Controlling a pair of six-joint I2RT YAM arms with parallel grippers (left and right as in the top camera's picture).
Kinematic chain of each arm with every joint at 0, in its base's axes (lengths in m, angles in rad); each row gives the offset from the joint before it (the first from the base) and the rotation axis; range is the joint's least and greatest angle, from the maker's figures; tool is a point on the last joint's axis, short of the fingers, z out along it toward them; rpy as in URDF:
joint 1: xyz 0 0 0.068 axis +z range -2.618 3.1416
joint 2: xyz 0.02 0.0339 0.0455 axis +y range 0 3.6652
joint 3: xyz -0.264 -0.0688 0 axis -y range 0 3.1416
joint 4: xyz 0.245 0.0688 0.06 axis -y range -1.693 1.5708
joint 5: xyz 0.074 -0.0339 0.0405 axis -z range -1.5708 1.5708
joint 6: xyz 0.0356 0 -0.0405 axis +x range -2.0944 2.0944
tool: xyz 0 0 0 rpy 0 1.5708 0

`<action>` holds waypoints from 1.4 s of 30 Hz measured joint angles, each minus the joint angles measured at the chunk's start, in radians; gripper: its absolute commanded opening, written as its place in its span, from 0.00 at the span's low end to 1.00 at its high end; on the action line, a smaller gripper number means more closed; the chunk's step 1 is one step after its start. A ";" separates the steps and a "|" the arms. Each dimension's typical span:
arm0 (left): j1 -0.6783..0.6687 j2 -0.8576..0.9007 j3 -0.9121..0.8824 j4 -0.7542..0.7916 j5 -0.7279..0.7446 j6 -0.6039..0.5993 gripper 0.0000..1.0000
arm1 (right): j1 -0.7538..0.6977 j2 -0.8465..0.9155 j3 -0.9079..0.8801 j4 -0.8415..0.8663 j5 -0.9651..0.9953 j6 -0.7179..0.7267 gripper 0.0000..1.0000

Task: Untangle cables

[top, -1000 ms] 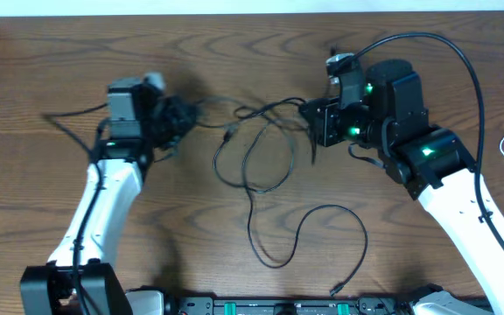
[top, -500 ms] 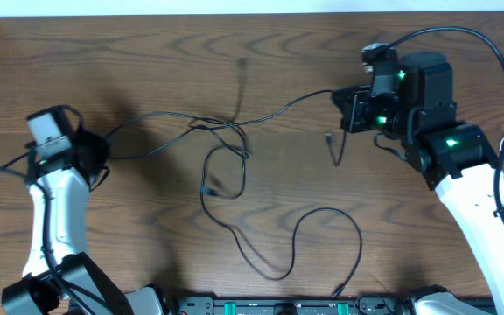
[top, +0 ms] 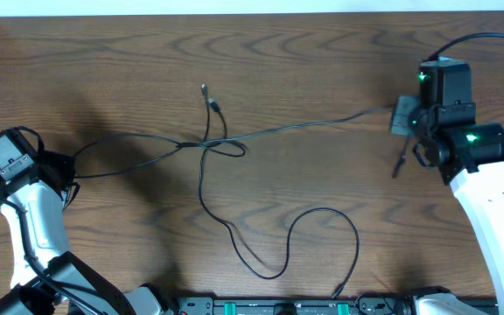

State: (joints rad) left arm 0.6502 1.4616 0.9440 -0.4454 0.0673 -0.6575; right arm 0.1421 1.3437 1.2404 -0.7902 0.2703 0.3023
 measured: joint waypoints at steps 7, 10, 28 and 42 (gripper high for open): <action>0.000 0.000 0.000 -0.021 -0.043 0.001 0.07 | -0.060 0.000 0.000 -0.045 0.168 0.005 0.01; 0.000 0.000 0.000 -0.027 -0.073 0.000 0.07 | -0.095 0.000 0.000 -0.060 0.204 0.012 0.01; 0.006 0.000 0.000 -0.048 -0.051 -0.024 0.15 | -0.267 0.000 0.000 -0.027 0.023 0.085 0.01; -0.307 0.001 0.000 -0.042 0.521 0.674 0.92 | -0.265 0.077 0.000 -0.013 -0.144 0.087 0.01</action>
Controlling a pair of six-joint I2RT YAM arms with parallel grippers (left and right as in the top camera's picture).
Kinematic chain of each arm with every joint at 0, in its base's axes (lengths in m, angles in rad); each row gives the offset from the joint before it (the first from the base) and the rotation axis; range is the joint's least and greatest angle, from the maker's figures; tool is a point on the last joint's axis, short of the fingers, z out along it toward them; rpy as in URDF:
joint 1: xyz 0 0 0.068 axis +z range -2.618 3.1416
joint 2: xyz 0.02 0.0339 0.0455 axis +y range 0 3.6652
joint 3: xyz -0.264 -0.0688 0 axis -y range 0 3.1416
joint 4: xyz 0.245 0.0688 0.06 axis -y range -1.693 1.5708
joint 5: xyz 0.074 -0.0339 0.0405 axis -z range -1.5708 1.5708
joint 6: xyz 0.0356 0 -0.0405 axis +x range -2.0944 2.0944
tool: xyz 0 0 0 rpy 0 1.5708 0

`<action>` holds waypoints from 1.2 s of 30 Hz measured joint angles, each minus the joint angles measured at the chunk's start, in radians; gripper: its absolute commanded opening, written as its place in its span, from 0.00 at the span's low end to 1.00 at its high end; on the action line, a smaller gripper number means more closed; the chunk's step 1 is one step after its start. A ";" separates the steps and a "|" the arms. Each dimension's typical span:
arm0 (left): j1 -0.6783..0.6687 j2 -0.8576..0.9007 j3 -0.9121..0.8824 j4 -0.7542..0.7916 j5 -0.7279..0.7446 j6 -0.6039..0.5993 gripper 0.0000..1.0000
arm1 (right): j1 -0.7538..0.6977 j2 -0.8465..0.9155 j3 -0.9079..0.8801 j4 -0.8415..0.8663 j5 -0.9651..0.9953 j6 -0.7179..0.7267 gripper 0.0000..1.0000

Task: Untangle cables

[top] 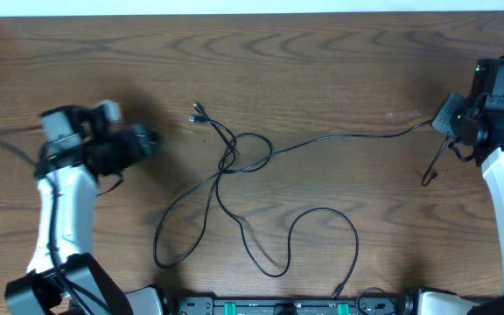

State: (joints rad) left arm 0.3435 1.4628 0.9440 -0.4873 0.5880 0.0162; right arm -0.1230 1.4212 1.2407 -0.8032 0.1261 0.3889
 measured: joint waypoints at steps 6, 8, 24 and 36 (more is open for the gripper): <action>-0.181 0.001 0.000 -0.011 -0.053 0.182 1.00 | 0.000 0.001 0.000 0.000 -0.016 -0.008 0.01; -0.237 0.009 0.000 -0.027 -0.090 0.246 1.00 | 0.000 0.001 0.000 0.000 -0.021 -0.011 0.01; -0.362 0.090 -0.001 -0.068 -0.154 0.570 0.99 | 0.000 0.001 0.000 -0.002 -0.030 -0.057 0.01; -0.362 -0.021 -0.001 -0.157 -0.119 0.648 1.00 | 0.000 0.001 0.000 -0.004 -0.045 -0.071 0.01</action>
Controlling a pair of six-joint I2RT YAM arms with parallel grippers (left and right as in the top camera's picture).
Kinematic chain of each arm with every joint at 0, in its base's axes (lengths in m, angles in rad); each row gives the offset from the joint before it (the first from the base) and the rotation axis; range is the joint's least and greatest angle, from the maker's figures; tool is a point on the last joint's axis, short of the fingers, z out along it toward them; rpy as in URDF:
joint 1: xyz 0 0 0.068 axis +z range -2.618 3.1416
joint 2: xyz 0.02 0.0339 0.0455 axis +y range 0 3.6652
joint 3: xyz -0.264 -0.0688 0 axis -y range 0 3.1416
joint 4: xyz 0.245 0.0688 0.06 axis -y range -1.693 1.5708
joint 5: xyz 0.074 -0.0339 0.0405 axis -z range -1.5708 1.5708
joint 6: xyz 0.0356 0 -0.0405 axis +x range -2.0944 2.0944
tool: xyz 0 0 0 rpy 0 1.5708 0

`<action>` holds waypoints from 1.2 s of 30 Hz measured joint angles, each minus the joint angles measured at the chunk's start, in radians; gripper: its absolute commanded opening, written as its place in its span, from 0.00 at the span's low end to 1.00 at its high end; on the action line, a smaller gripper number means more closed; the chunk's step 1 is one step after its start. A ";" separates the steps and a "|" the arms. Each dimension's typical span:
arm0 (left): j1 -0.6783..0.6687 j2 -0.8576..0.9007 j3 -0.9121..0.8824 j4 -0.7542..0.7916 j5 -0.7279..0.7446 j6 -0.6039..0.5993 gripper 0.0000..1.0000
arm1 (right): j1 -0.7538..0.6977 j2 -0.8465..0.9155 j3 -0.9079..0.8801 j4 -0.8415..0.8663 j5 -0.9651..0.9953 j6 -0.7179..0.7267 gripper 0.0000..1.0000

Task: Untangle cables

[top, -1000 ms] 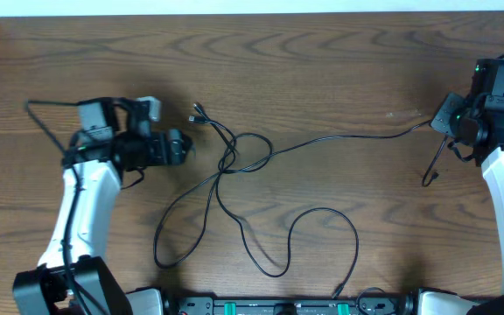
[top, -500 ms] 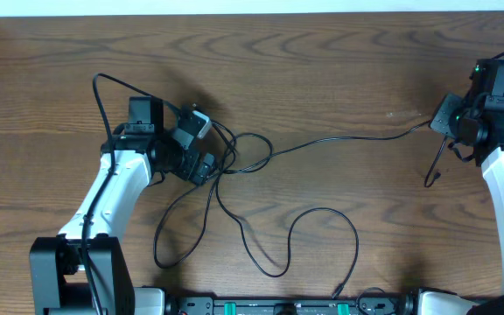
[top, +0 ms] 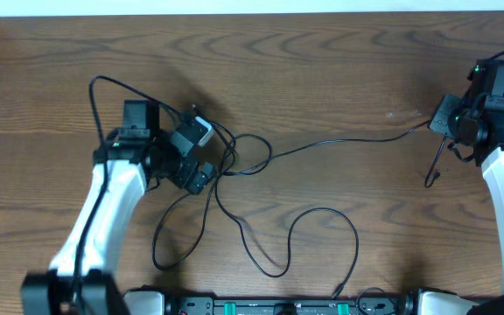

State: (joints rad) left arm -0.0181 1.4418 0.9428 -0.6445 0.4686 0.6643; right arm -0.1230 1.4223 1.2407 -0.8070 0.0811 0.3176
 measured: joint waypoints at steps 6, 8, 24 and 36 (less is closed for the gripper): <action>0.000 -0.130 0.000 -0.078 0.044 0.079 0.95 | 0.000 0.000 0.000 0.000 -0.003 -0.005 0.01; 0.000 -0.129 0.000 -0.081 0.049 0.096 0.90 | 0.000 0.000 0.000 -0.001 -0.003 -0.008 0.01; 0.000 0.126 -0.084 -0.013 -0.050 0.124 0.81 | 0.000 0.000 0.000 0.004 -0.022 -0.009 0.01; 0.000 0.244 -0.084 0.154 -0.174 0.076 0.08 | 0.000 0.000 0.000 0.004 -0.027 -0.009 0.01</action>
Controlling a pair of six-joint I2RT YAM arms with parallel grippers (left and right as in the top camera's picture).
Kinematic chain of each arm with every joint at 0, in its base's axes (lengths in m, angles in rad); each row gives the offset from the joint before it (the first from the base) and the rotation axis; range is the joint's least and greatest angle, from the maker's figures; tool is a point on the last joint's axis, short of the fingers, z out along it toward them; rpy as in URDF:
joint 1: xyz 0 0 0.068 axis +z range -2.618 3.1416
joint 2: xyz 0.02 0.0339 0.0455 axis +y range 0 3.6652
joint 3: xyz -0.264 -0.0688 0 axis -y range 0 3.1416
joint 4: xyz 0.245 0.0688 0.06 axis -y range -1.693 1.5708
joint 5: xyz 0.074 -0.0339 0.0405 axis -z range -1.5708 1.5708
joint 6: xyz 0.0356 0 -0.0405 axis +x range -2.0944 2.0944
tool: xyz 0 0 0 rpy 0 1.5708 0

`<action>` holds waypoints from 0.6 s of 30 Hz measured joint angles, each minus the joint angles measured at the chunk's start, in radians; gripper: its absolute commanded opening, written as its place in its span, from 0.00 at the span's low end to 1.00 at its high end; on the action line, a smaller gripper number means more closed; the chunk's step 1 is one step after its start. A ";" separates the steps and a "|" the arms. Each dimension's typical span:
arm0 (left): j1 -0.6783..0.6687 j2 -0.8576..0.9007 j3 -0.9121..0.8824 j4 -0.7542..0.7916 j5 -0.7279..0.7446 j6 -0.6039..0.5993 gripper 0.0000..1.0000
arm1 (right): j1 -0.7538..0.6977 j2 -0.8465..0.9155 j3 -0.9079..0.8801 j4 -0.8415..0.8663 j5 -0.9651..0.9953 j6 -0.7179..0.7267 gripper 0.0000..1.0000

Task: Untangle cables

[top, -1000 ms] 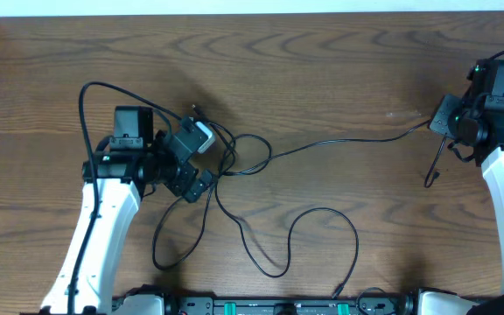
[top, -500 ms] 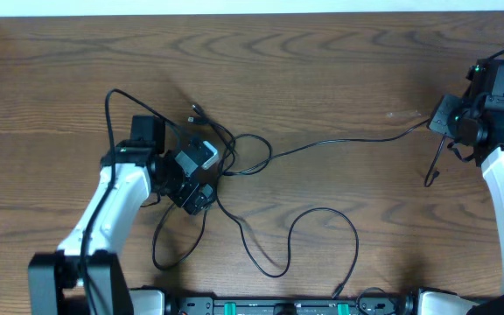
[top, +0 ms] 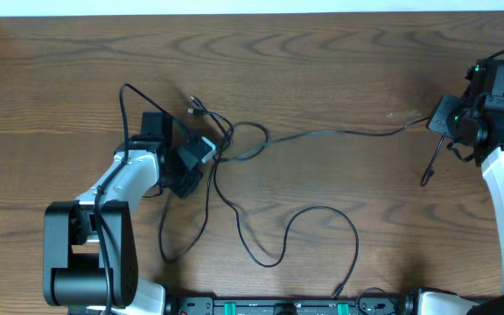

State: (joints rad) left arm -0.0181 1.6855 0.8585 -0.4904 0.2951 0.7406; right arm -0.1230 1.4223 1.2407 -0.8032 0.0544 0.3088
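Note:
Thin black cables lie across the table, knotted in a loose tangle (top: 234, 144) left of centre. A small connector end (top: 195, 107) sticks out at the tangle's upper left. My left gripper (top: 206, 156) is at the tangle's left edge, its fingers drawn together on a cable strand. One strand (top: 339, 134) runs right from the tangle to my right gripper (top: 442, 120), which is shut on it. That cable's free end (top: 429, 175) hangs below the right gripper. Long loops (top: 322, 212) trail toward the front edge.
The left arm (top: 116, 179) reaches in from its base (top: 86, 258) at the front left. The arm's own lead (top: 128, 105) arcs above it. A strip of equipment (top: 278, 306) runs along the front edge.
My left gripper, spread wide beside the tangle 1.2 s ago, has narrowed onto a strand at its left edge. The tangle's loops have shifted slightly. The right gripper has stayed in place.
First my left gripper held a cable end at the far left, the line stretched to the right gripper. Then the left end lay slack in a tangle, the left gripper empty, the right gripper farther right. The left gripper then stood at the tangle and now grips it.

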 measured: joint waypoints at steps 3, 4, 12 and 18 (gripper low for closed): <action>0.000 -0.002 0.000 0.052 -0.045 -0.058 0.08 | 0.000 0.000 0.000 0.000 -0.002 0.000 0.01; 0.000 -0.005 0.000 0.075 -0.068 -0.084 0.08 | 0.000 0.000 0.000 0.000 -0.002 0.000 0.01; 0.000 -0.090 -0.004 0.253 -0.287 -0.330 0.07 | 0.000 0.000 0.000 0.000 -0.004 0.000 0.01; 0.009 -0.184 -0.005 0.358 -0.510 -0.621 0.08 | 0.001 0.000 0.000 0.000 -0.008 -0.005 0.01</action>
State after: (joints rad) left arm -0.0093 1.5017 0.8536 -0.1326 -0.2146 0.1200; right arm -0.1219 1.4223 1.2407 -0.8032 0.0460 0.3042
